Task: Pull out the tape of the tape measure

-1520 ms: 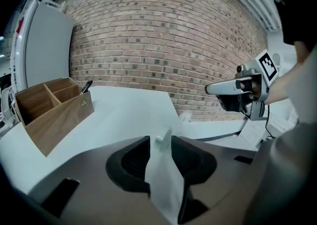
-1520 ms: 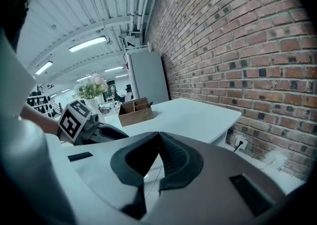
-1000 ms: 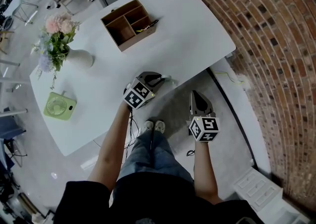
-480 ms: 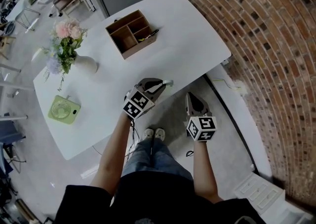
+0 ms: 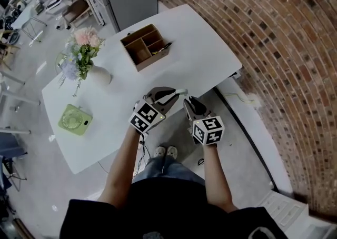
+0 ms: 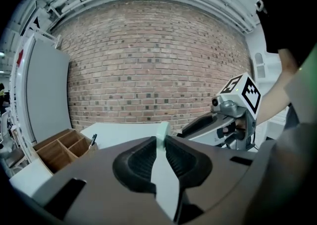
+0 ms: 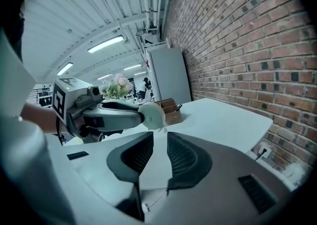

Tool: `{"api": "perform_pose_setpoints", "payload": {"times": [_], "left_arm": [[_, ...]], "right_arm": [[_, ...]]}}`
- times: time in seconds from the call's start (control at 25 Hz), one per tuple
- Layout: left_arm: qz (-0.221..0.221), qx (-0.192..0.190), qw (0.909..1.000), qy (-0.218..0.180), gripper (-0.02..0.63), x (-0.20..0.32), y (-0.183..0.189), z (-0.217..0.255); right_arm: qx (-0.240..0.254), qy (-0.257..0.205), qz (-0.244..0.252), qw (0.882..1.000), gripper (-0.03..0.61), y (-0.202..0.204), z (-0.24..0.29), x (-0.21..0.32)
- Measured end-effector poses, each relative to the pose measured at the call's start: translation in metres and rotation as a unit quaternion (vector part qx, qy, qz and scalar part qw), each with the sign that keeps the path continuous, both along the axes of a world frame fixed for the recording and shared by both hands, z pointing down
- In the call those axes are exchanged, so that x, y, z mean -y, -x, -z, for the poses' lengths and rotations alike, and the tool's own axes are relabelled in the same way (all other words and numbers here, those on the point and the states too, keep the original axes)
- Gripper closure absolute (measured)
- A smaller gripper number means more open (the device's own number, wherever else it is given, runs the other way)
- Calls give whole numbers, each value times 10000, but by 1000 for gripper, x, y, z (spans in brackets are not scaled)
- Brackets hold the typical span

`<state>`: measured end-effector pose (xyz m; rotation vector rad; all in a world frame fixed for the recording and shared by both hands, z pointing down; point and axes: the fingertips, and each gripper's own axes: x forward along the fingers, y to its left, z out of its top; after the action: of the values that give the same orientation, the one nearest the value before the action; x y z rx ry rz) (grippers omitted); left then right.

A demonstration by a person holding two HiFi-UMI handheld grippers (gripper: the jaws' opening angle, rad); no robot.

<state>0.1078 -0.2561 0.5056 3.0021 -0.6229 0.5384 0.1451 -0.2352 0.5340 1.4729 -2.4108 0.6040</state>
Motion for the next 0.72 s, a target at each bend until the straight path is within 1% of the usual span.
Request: {"api": "perform_pose_setpoints", "payload": {"times": [0.28, 0.32, 0.36, 0.4, 0.52, 0.72], "left_arm": [[-57, -103, 9999, -81, 541, -13, 9, 12], [-64, -106, 9999, -89, 541, -14, 10, 13], [-67, -109, 9999, -91, 541, -14, 11, 14], [-69, -112, 9999, -89, 541, -15, 12, 14], [-56, -119, 9999, -68, 541, -17, 16, 13], [99, -130, 9999, 8, 541, -13, 34, 10]], "right_arm": [[-190, -166, 14, 9997, 513, 11, 11, 4], [-248, -201, 25, 9995, 527, 12, 12, 3], [-331, -247, 33, 9991, 571, 12, 13, 3], [-421, -292, 32, 9987, 571, 12, 14, 1], [-635, -363, -74, 9973, 574, 5, 15, -3], [-830, -439, -403, 9948, 575, -19, 17, -6]]}}
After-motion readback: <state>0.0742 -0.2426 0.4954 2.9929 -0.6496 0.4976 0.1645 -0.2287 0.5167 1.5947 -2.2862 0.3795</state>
